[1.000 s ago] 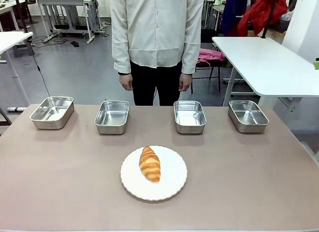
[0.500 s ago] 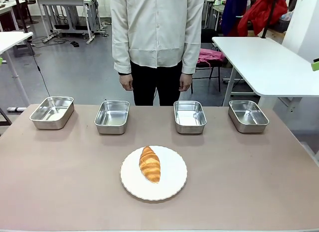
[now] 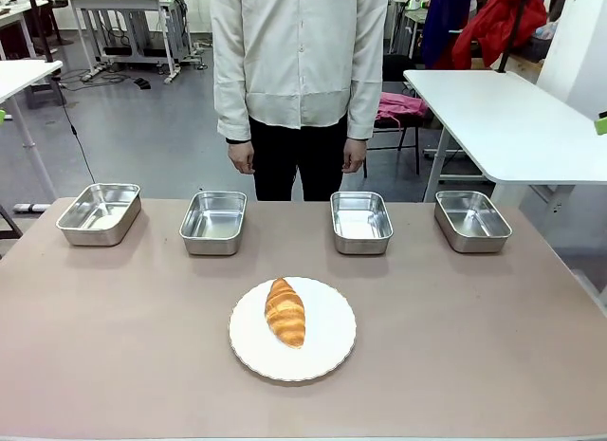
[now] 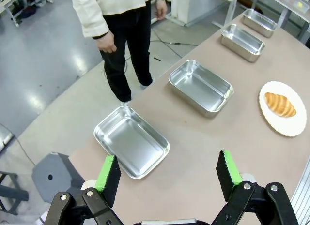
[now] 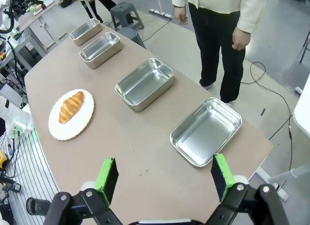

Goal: Place the bread in the container.
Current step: Place the Butter Roll into the Airtight Container indicated by the human.

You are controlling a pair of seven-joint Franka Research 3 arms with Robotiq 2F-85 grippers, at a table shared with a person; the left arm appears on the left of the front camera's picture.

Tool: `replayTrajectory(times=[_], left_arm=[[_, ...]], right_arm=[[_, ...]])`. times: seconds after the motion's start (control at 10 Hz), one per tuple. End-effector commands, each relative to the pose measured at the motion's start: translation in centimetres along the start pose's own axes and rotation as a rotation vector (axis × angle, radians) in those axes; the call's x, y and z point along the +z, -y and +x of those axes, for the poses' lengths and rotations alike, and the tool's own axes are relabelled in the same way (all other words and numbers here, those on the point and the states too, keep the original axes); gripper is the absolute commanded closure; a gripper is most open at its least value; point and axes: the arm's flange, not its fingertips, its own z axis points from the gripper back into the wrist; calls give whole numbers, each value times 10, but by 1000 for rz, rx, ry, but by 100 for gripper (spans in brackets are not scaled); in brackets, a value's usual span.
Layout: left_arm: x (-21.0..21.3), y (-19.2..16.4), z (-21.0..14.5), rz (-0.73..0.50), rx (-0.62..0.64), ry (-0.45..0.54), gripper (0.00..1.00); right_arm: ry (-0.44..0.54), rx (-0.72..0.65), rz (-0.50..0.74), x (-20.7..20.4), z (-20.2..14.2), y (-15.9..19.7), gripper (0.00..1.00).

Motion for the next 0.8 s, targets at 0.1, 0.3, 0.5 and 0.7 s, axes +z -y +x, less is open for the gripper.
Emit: replayTrajectory(times=[0.1,0.3,0.5,0.7], left_arm=[[4,-1,0,-9,-3,16,0],[4,-1,0,-9,-3,16,0],[4,-1,0,-9,-3,16,0],[4,-1,0,-9,-3,16,0]], right_arm=[[15,7,7,1,2,-2,0],[15,7,7,1,2,-2,0],[15,7,7,1,2,-2,0],[15,7,7,1,2,-2,0]])
